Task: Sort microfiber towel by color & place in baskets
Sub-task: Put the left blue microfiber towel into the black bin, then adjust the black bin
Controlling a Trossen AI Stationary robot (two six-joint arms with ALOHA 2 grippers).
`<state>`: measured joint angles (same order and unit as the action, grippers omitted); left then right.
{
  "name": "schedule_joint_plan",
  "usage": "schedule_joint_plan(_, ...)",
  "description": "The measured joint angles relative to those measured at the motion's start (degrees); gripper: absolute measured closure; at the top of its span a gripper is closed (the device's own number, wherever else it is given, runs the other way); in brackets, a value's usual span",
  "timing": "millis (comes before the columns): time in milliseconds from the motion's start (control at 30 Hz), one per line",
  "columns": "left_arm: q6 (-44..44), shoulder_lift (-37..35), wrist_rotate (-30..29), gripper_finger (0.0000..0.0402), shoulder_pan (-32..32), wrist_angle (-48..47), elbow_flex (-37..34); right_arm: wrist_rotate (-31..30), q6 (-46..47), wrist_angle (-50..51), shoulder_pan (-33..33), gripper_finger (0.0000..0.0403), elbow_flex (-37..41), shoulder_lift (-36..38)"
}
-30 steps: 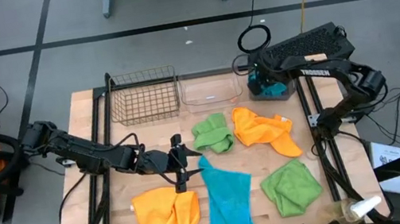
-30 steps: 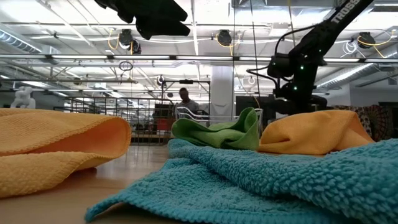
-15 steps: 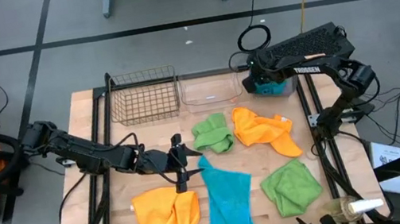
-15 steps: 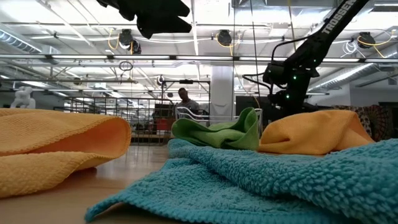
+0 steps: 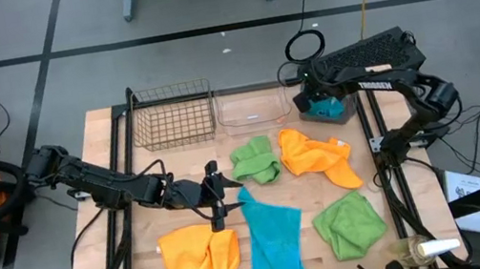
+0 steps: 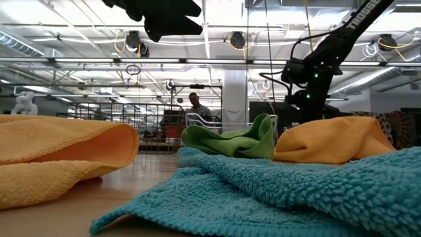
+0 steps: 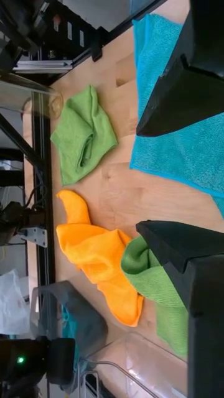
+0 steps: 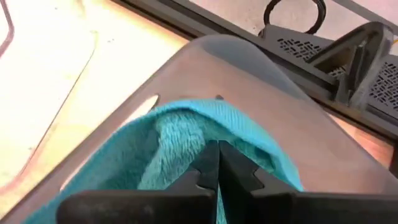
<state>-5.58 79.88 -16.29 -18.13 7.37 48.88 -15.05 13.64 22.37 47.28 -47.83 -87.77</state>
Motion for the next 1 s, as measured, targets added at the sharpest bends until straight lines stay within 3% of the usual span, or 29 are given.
schedule_joint_plan(267, 0.0, 0.0, 0.0, 0.0164, 0.0, 0.92, 0.0, 0.72, -0.63, 1.7, -0.52, 0.0403, 0.0, 0.33)
schedule_joint_plan(633, -1.2, 0.0, 0.0, 0.0164, 0.0, 1.23, 0.0, 7.95, -6.83, 0.09, -0.52, 0.0403, -0.17, 0.4)
schedule_joint_plan(900, -0.09, 0.0, 0.0, 0.0164, 0.0, 1.07, 0.0, 7.09, -2.84, 14.82, -0.65, 0.0403, -2.54, 7.14)
schedule_joint_plan(1000, -0.07, 0.0, 0.0, 0.0164, 0.0, 0.87, 0.0, 3.68, -0.58, 20.37, -1.51, 0.0403, -2.87, 11.54)
